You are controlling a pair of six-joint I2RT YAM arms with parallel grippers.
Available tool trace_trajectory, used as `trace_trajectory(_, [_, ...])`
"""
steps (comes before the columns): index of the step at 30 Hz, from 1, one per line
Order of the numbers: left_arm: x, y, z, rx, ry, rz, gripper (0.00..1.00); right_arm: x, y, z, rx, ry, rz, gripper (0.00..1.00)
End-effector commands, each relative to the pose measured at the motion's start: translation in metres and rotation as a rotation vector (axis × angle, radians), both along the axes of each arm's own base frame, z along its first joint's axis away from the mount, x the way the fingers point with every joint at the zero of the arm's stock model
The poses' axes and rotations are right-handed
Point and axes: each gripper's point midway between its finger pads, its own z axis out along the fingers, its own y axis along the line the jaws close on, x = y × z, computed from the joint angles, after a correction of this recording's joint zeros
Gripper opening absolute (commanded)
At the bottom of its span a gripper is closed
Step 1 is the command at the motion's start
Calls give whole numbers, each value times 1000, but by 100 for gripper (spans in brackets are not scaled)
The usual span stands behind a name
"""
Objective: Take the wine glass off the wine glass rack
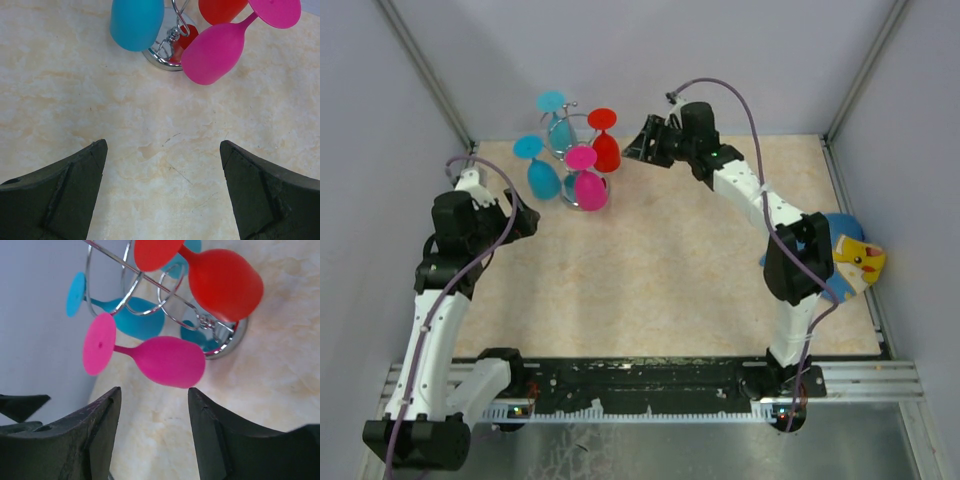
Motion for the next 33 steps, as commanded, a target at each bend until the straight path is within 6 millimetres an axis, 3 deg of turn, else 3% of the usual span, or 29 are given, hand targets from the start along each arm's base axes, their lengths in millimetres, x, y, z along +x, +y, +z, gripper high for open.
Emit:
trace_trajectory(1, [-4, 1, 14, 10, -35, 3, 100, -3, 40, 47, 265, 26, 135, 56])
trace_trajectory(12, [-5, 0, 12, 9, -35, 1, 100, -10, 89, 50, 388, 101, 282, 41])
trace_trajectory(22, [-5, 1, 10, 18, -31, 0, 100, -10, 108, 55, 386, 104, 315, 32])
trace_trajectory(28, [-5, 2, 7, 23, -25, 0, 100, -8, 117, 44, 344, 136, 325, 32])
trace_trajectory(33, [-7, 4, 6, 37, -23, 6, 100, -9, 110, 42, 323, 96, 301, 33])
